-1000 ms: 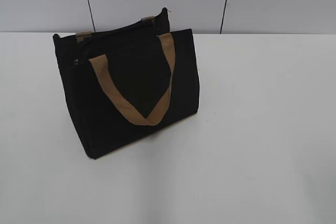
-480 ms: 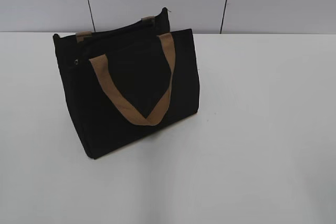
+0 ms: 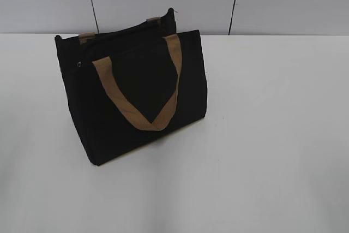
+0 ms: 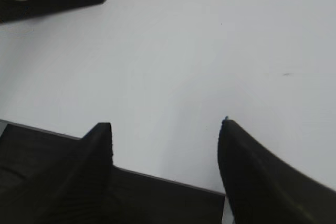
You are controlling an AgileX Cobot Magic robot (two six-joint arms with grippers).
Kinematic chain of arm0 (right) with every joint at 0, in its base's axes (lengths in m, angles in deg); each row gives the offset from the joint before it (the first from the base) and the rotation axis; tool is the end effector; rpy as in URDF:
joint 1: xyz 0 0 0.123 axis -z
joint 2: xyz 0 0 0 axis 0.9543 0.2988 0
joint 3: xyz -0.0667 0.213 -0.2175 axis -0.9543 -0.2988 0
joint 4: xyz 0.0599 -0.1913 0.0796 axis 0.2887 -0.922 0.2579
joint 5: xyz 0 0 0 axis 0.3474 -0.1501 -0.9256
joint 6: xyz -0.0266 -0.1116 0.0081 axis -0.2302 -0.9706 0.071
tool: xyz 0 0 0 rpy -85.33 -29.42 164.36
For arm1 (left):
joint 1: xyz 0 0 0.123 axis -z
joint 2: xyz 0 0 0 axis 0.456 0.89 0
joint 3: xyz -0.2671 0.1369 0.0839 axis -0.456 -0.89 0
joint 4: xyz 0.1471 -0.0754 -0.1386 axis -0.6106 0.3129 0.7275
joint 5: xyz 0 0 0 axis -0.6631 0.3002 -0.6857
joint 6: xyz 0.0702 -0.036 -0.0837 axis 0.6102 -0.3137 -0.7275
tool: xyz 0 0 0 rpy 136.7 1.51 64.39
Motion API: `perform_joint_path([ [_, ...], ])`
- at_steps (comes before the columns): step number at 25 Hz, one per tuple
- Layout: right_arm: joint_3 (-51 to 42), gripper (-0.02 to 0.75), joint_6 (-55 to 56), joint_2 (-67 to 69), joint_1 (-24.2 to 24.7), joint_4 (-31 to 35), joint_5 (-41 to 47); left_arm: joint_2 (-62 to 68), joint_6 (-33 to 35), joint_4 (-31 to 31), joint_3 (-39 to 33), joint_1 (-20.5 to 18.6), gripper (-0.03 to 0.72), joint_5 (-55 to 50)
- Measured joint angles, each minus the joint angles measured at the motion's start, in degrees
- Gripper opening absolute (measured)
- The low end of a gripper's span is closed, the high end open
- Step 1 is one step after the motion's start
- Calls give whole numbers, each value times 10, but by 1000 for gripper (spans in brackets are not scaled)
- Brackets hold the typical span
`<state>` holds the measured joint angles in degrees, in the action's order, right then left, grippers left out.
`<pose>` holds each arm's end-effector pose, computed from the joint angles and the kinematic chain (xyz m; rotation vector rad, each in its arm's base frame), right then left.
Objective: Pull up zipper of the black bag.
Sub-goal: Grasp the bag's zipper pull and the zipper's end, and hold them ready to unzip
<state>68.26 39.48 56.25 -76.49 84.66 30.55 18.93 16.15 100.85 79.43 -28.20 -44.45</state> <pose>-0.0343 0.0178 0.2418 -0.2986 2.1598 0.1641 0.0442 -0.0171 0.3187 0.1979 2.0763 -0.0807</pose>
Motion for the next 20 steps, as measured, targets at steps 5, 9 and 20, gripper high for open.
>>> perform_joint_path([
  [5,0,484,0,61,0,25,0,99,148,106,0,1,468,100],
  [9,0,484,-2,100,0,38,-1,168,311,226,0,3,468,147],
  [20,0,484,-43,135,0,46,-7,362,741,558,-23,3,468,196],
])
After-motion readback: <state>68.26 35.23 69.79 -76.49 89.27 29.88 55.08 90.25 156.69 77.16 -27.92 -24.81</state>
